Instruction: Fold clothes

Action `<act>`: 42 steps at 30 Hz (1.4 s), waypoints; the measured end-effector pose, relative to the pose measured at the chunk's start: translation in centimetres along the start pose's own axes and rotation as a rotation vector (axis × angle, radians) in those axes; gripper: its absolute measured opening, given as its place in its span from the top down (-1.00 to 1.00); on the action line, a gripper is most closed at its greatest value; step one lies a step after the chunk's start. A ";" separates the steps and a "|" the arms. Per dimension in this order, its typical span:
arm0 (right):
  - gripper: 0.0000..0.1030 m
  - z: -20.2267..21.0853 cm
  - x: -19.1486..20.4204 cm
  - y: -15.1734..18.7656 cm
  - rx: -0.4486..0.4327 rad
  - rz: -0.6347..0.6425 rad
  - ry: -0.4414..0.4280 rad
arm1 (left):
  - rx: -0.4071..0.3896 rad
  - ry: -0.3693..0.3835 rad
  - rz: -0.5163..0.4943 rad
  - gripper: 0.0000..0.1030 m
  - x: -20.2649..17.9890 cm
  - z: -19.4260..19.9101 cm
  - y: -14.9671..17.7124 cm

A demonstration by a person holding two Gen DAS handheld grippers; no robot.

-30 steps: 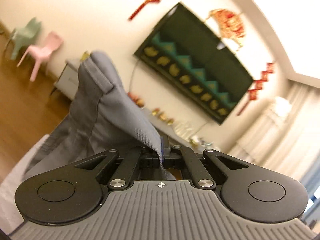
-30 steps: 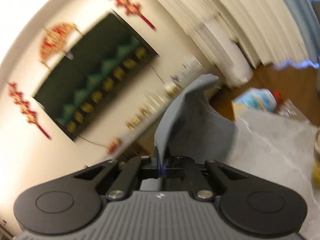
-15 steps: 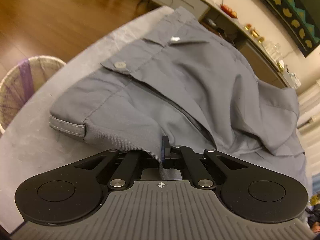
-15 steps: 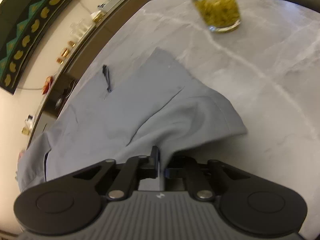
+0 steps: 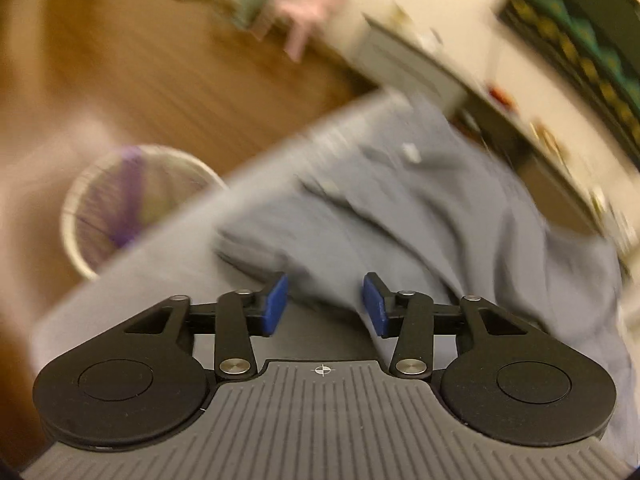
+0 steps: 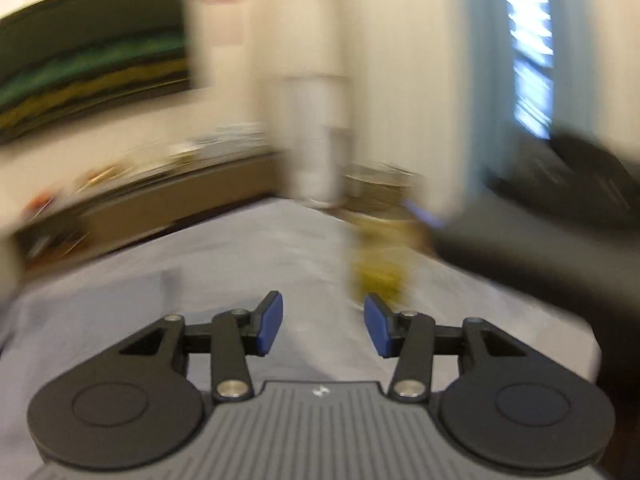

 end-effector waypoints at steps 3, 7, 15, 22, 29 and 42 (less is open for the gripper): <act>0.10 -2.2 4.8 2.1 0.116 0.168 -0.131 | -0.052 0.058 -0.039 0.32 -1.8 0.9 -0.6; 0.10 -4.2 6.6 4.1 0.253 0.238 -0.184 | 0.070 0.122 -0.209 0.33 -5.3 -3.0 0.7; 0.07 -5.9 0.8 5.3 0.498 0.175 -0.162 | 0.152 0.039 -0.267 1.00 -3.2 -7.3 1.6; -0.17 -4.7 0.0 5.5 0.626 0.312 -0.197 | 0.149 -0.006 -0.259 1.00 -1.4 -5.5 1.3; -0.05 -1.3 0.7 3.6 0.550 0.364 -0.218 | -0.016 0.060 -0.352 0.17 -8.7 1.6 1.0; -0.07 -8.7 9.8 2.3 0.399 0.080 -0.428 | 0.052 0.437 -0.954 -0.41 -40.1 2.7 15.3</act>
Point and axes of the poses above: each gripper's, at about its wrist camera, not at the fingertips, and z roughly against the way its jaws point, x to its left, y to its underside, the point moved 6 cm from there along -z, roughly the way its jaws point, and after that the axes turned 4 degrees about x, right-handed, at the moved point
